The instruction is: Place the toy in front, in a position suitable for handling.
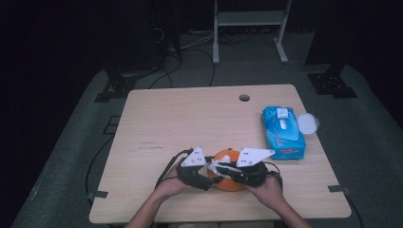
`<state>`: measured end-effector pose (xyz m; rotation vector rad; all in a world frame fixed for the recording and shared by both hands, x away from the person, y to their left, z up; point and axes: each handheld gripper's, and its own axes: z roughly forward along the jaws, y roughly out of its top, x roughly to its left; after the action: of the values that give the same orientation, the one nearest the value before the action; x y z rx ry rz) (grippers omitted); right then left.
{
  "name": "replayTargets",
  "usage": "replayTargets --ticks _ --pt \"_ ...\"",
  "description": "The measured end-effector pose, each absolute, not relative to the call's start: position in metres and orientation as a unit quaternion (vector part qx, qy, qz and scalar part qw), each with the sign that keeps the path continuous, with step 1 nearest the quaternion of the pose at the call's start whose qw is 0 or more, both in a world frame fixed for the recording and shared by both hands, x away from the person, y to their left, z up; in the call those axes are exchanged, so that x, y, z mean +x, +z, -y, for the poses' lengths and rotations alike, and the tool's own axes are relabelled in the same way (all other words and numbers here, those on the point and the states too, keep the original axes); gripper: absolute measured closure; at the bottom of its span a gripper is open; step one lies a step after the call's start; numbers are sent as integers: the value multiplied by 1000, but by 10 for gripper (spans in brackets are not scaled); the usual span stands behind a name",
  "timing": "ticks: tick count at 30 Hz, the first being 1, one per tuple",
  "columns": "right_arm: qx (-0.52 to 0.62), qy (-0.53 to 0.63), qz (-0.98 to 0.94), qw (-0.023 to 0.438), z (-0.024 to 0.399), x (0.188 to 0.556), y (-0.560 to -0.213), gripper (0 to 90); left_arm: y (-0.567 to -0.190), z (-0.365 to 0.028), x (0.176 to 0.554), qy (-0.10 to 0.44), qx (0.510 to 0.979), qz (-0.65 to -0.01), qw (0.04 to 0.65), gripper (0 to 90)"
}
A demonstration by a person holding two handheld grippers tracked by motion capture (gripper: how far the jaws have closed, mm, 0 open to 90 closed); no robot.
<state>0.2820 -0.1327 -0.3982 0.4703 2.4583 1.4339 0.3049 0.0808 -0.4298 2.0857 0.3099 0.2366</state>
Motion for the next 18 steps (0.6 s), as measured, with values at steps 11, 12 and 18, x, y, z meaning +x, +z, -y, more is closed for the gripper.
replayTargets --ticks 11,12,18 --pt "217 496 -830 135 167 300 -398 825 -431 -79 300 115 863 -96 482 286" --pt "218 498 -829 131 167 299 -398 824 -431 -78 300 118 864 -93 480 286" --pt "173 506 -839 105 142 288 -395 823 -429 -76 298 125 866 -85 476 286"
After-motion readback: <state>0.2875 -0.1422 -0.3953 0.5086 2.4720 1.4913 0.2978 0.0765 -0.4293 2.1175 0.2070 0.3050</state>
